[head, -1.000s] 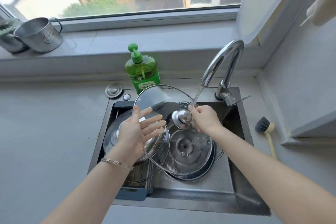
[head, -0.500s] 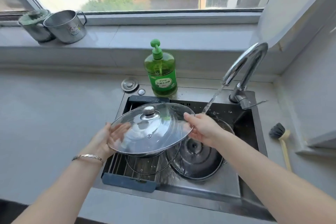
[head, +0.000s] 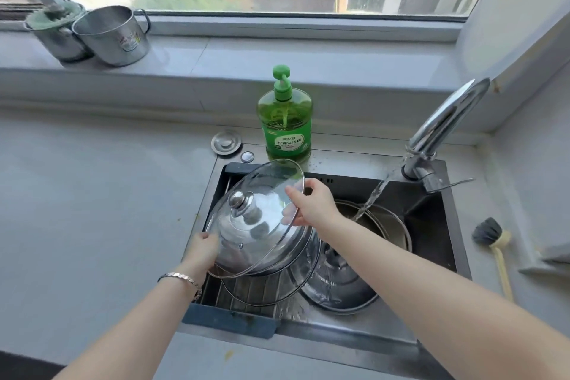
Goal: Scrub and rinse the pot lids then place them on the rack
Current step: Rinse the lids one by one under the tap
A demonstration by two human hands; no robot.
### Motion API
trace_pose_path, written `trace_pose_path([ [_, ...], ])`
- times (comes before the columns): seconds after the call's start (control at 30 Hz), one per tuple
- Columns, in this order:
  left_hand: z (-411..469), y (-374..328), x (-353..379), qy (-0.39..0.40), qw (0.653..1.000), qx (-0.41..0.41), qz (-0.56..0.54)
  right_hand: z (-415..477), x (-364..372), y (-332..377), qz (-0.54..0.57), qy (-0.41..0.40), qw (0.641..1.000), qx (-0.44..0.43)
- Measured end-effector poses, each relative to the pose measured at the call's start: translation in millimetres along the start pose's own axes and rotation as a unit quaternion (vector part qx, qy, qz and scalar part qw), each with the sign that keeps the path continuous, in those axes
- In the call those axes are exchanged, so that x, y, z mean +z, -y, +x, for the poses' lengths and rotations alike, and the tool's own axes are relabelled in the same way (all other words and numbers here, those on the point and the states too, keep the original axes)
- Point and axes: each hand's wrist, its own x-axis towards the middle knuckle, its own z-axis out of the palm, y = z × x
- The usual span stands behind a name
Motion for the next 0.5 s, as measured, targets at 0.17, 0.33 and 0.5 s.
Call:
trace_pose_path([
  [0.17, 6, 4, -1, 0.029, 0.998, -0.011, 0.059, 17, 8, -15, -0.036, 0.002, 0.999, 0.032],
  [0.33, 7, 2, 5, 0.053, 0.995, 0.011, 0.089, 31, 8, -29, -0.037, -0.048, 0.995, 0.081],
  [0.5, 1, -6, 7, 0.042, 0.984, 0.035, 0.17, 36, 11, -22, -0.076, -0.001, 0.99, 0.116],
])
